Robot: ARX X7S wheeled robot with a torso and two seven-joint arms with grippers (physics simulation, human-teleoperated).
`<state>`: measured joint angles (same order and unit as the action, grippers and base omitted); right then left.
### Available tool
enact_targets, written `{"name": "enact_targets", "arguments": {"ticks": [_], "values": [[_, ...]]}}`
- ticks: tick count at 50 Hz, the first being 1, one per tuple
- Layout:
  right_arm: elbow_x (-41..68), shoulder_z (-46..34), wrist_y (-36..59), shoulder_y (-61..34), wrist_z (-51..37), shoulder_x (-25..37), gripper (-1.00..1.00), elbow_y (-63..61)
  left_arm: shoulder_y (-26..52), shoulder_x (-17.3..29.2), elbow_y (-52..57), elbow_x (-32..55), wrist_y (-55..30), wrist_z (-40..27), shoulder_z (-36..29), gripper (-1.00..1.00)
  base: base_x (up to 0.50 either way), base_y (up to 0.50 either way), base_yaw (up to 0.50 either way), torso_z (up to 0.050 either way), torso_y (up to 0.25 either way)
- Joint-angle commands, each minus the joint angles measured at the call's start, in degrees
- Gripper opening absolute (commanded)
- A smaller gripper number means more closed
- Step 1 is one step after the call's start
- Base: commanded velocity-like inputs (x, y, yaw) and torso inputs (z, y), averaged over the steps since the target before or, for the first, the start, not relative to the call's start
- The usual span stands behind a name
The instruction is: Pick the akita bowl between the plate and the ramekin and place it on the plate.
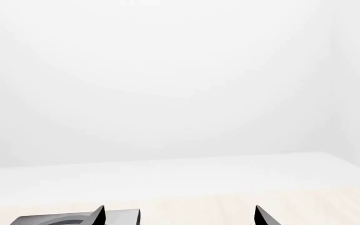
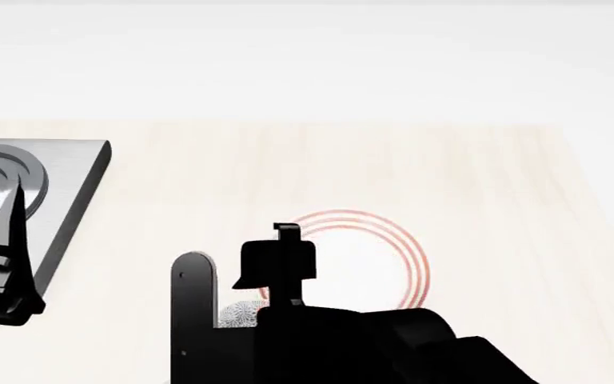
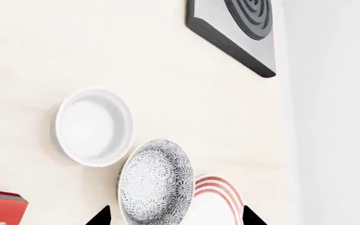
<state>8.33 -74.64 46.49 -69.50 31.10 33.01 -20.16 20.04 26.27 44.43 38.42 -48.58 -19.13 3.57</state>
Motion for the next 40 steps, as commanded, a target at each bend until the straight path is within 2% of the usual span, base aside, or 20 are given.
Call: {"name": "enact_targets", "arguments": {"ticks": [1,19,40], "values": [[-0.16,-1.85,-0.85,0.88,0.92,0.07,1.0,0.18,-0.01,0.15,0.02,0.28,0.17,-0.17,-0.01,1.0,0.0,0.0,0.0,0.0,0.0],[-2.75,-3.37,-7.44,2.46,-0.8,-2.64,1.0,13.62,-0.49,0.3,-0.33,0.5,0.75,-0.18,-0.19,1.0,0.0,0.0,0.0,0.0,0.0],[-1.38,-4.3,-9.33,3.49,1.27,-3.72,1.0,15.01,-0.66,0.56,-1.03,0.51,1.34,-0.31,-0.45,1.0,0.0,0.0,0.0,0.0,0.0]]}}
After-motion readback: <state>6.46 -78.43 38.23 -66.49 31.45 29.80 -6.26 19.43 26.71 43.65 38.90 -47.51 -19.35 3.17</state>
